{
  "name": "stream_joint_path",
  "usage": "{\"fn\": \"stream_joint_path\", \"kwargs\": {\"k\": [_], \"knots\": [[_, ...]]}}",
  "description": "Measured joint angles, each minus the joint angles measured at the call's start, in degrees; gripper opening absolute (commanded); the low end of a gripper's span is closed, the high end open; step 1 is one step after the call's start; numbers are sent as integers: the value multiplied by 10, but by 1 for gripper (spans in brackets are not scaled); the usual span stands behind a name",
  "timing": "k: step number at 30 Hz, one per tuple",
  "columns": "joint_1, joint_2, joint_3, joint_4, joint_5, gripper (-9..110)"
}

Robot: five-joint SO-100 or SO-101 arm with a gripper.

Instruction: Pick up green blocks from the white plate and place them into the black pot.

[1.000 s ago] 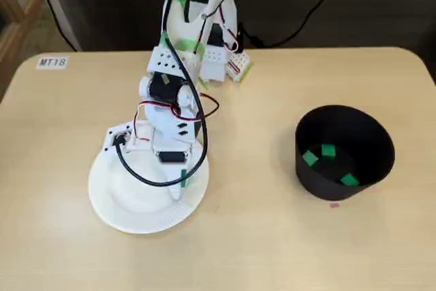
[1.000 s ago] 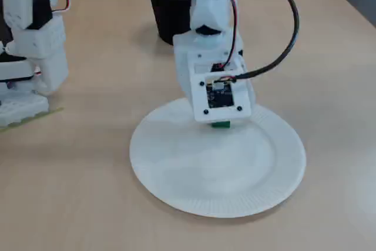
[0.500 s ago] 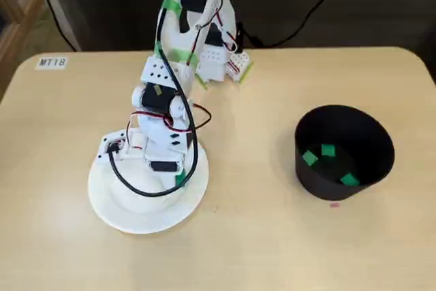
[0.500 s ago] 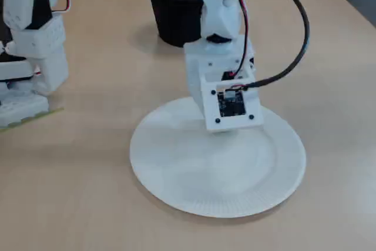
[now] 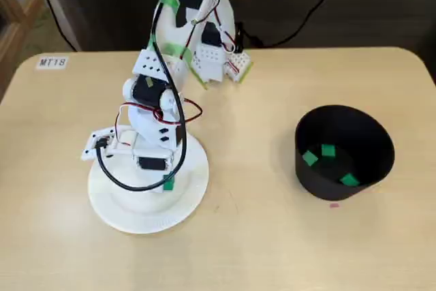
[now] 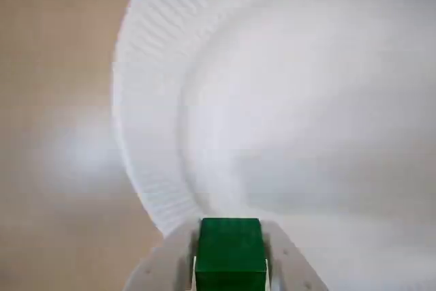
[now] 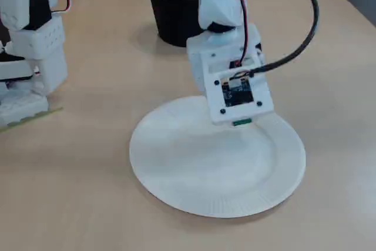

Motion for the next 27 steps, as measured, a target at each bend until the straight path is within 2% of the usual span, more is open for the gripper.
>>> {"fn": "stream_joint_path", "kwargs": {"k": [6, 13, 19, 27], "knots": [[-88, 124, 1, -94, 13, -2], [-333, 274, 30, -183, 85, -2], [-495, 388, 204, -320, 152, -2], [-557, 420, 439, -407, 156, -2]]}}
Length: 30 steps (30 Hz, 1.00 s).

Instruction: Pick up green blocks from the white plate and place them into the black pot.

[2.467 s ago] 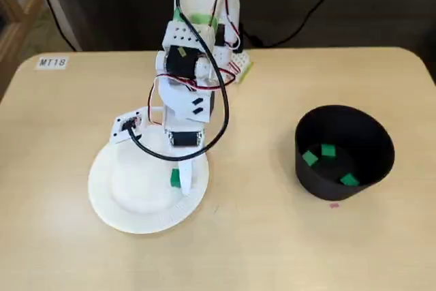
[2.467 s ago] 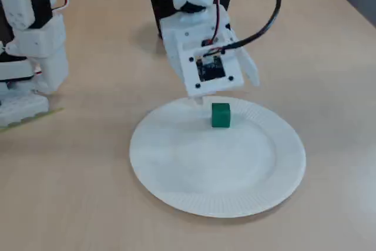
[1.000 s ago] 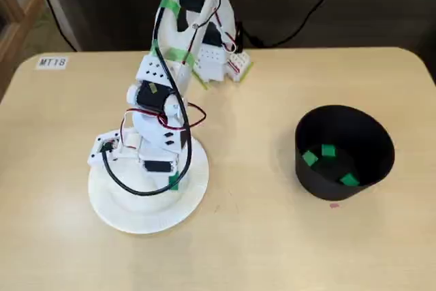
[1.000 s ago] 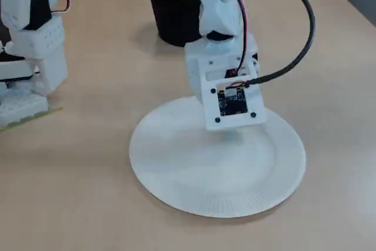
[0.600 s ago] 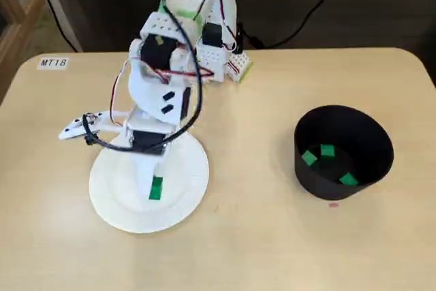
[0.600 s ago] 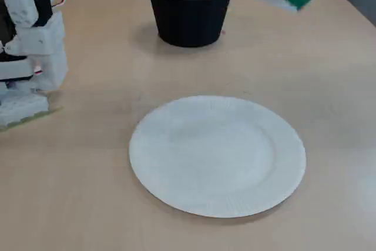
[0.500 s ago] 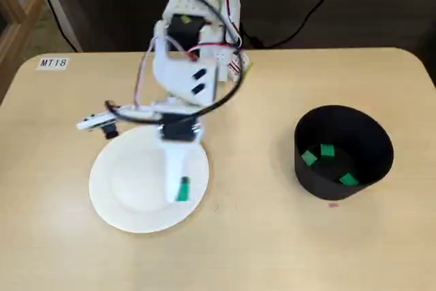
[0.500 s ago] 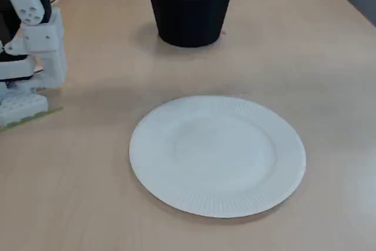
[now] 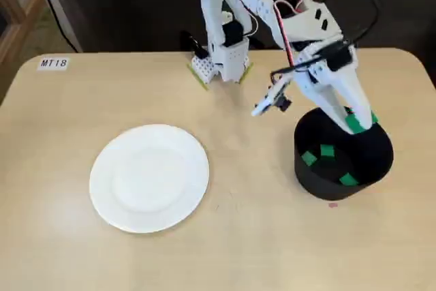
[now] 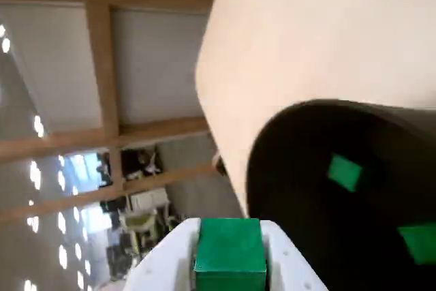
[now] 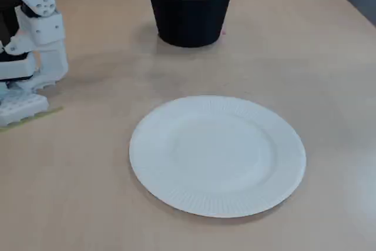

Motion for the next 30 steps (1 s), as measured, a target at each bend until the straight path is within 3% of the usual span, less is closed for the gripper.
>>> {"fn": "stream_joint_path", "kwargs": {"k": [9, 14, 17, 19, 20, 22, 26, 30], "knots": [[-11, 2, 67, -15, -4, -2], [-11, 7, 69, -16, -5, 35], [-11, 25, 69, -14, -11, 40], [-11, 38, 69, -14, -14, 36], [-11, 44, 69, -14, -16, 27], [-11, 61, 69, -14, -23, -2], [-4, 117, 46, 24, -43, -2], [44, 177, -62, 136, -63, -2]]}}
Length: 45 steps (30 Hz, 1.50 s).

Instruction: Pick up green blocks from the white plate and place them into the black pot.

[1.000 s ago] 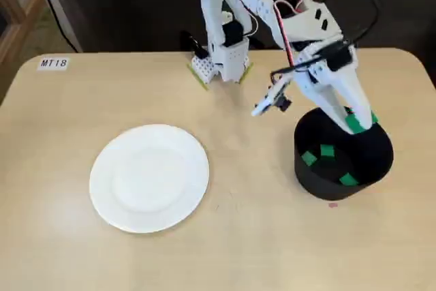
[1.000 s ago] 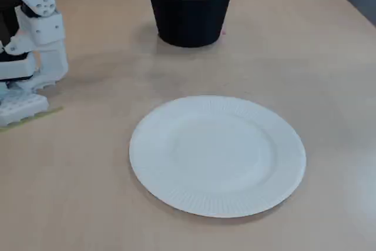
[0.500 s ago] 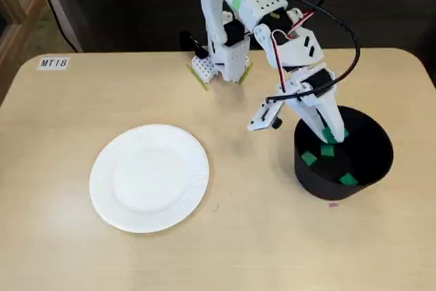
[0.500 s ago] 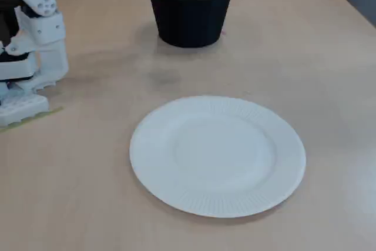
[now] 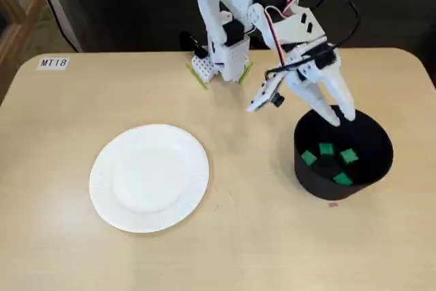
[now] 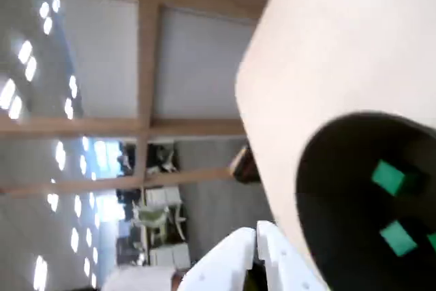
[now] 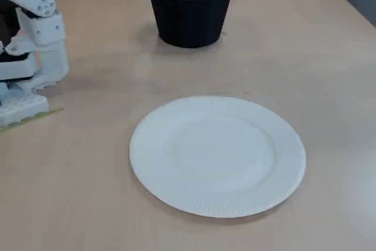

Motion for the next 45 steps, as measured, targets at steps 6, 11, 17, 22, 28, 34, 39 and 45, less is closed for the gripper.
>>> {"fn": "stream_joint_path", "kwargs": {"k": [6, 11, 17, 22, 28, 34, 39, 45], "knots": [[180, 105, -134, 205, 22, -2], [280, 220, -83, 346, 33, -2], [276, 431, 138, 383, 84, -2], [260, 470, 253, 397, 77, -2], [282, 477, 355, 395, 59, -2], [305, 477, 445, 358, 70, -2], [313, 477, 459, 350, 76, -2], [321, 477, 460, 350, 76, -2]]}}
